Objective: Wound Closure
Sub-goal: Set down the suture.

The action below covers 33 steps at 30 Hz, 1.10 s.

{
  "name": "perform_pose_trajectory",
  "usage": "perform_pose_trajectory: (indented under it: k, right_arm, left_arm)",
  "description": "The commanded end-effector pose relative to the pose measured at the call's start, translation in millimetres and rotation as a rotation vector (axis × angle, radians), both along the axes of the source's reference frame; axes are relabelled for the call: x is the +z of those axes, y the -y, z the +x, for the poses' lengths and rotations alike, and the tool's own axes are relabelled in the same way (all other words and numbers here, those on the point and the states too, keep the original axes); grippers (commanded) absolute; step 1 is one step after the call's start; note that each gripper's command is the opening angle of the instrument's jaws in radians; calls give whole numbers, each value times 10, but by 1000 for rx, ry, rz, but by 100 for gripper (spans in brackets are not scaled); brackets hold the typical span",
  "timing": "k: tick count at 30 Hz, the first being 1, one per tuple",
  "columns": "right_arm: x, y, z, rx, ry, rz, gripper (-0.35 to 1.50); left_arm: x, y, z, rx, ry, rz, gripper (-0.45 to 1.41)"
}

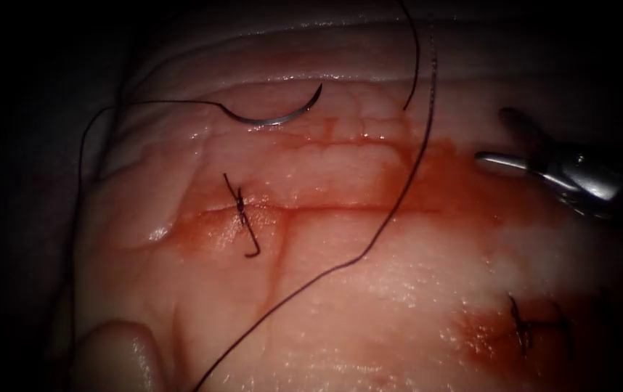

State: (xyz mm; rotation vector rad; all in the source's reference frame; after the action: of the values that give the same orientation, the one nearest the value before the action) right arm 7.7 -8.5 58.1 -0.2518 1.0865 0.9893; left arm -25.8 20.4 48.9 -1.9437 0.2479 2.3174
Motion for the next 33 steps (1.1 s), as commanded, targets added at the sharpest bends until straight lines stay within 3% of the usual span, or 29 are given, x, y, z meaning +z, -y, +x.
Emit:
perform_pose_trajectory:
  k: [1,3,6,9,15,16,17,18,19,20,21,23,24,27,28,33]
  right_arm:
    - [3,7,-4,8,7,-1,118]
    - [0,10,-12,21,21,-3,118]
    - [-5,16,-27,39,34,-16,118]
    - [-8,17,-39,48,43,-20,118]
    - [-9,14,-58,72,54,-34,118]
    - [-10,12,-65,74,62,-32,118]
    - [-10,12,-65,74,62,-32,118]
    - [-11,11,-69,75,67,-30,118]
    - [-12,9,-75,78,74,-28,118]
    - [-13,8,-79,79,80,-27,118]
    - [-16,4,-90,79,96,-26,118]
    - [-23,-2,-108,77,109,-17,118]
    - [-34,-9,-121,82,114,-10,110]
    - [-45,-17,-125,79,114,-2,108]
    - [-62,-30,-124,66,110,-14,108]
    - [-89,-56,-117,46,104,-28,110]
  left_arm:
    - [14,-7,-19,-5,-23,-15,-45]
    - [28,-9,-41,-6,-46,-20,-45]
    - [69,-7,-106,17,-95,-43,-45]
    - [100,-2,-149,46,-97,-74,-45]
    - [132,11,-197,75,-86,-97,-45]
    - [141,17,-210,103,-87,-69,-11]
    - [141,17,-210,103,-87,-69,-11]
    - [144,21,-215,118,-87,-49,22]
    - [148,25,-220,137,-85,-24,37]
    - [151,27,-221,152,-79,-8,27]
    - [156,32,-221,164,-64,5,-45]
    - [163,39,-215,203,-62,0,-45]
    - [179,57,-209,235,-82,18,-45]
    - [191,72,-207,239,-88,31,-45]
    - [214,98,-207,253,-107,58,-45]
    - [251,143,-201,286,-126,116,-45]
